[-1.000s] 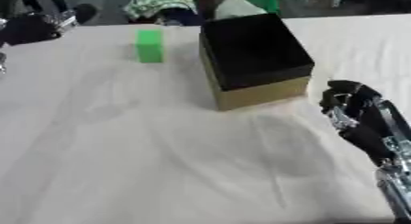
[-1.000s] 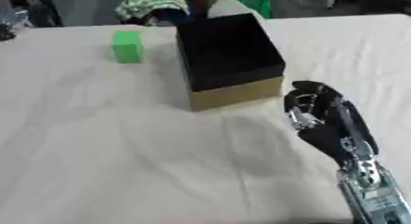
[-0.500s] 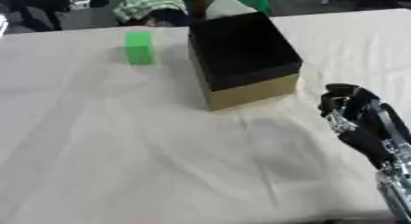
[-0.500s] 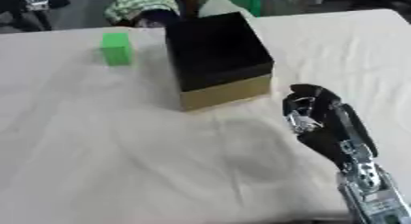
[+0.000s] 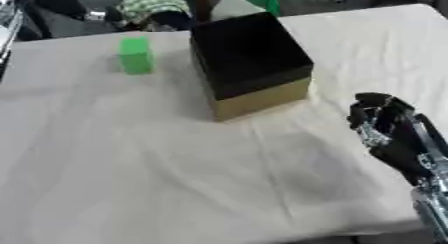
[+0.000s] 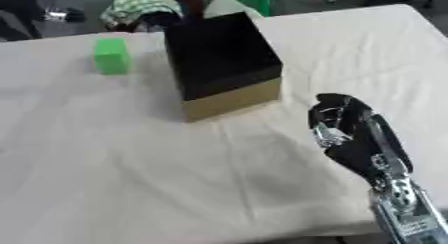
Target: Pick up objects on the table and place them in the box.
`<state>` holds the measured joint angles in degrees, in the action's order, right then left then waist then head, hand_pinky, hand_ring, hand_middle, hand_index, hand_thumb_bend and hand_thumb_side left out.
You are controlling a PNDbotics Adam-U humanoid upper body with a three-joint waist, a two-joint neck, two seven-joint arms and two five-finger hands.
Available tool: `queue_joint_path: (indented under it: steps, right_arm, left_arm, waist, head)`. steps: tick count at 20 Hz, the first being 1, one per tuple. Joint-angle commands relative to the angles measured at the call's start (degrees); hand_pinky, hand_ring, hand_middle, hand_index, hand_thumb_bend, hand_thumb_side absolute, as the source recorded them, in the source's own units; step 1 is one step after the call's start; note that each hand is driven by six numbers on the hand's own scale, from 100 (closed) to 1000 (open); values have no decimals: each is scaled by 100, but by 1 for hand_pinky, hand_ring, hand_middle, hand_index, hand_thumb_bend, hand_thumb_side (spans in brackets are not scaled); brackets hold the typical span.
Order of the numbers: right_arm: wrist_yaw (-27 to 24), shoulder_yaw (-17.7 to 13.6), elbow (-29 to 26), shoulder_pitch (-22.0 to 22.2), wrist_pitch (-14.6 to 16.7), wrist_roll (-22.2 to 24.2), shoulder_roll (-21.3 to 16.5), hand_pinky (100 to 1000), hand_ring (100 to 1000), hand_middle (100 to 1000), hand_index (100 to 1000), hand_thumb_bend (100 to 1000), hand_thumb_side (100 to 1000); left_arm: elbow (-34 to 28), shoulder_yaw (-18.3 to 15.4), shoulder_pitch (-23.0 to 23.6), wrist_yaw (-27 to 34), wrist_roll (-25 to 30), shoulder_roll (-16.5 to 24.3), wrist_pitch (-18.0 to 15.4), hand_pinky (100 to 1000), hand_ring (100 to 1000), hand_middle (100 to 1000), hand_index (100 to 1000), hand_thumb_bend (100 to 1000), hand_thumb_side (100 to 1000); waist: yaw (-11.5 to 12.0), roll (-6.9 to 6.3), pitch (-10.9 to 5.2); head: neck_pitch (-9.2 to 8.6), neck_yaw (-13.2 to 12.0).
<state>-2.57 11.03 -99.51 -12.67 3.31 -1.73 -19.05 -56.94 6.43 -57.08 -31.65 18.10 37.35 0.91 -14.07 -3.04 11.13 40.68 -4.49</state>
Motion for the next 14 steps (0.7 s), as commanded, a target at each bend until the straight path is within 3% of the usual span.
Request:
queue_joint_path:
  steps: [1,7,14]
  right_arm:
    - [6,1,-89,-94,16,28,-139,605,625,622,762,211,351]
    - [13,9,-100,-138,21,37,-160,605,625,622,762,211,353]
    - [33,-2,-118,-179,24,21,-173,604,625,622,762,213,359]
  left_arm:
    - [428,-99,-187,-313,-67,92,-223,869,877,863,894,865,394]
    - [1267,-215,-305,-894,-391,15,-641,866,870,855,888,830,335]
    - [1512,-447,-331,-1683,-586,-110,-844,861,863,847,883,756,228]
  waist:
    - [-58,-9,-65]
    - [-217,-88,-6]
    - [-315,-137,121]
  head:
    - [-102,-37]
    - [-152,-74]
    - [-223,-109]
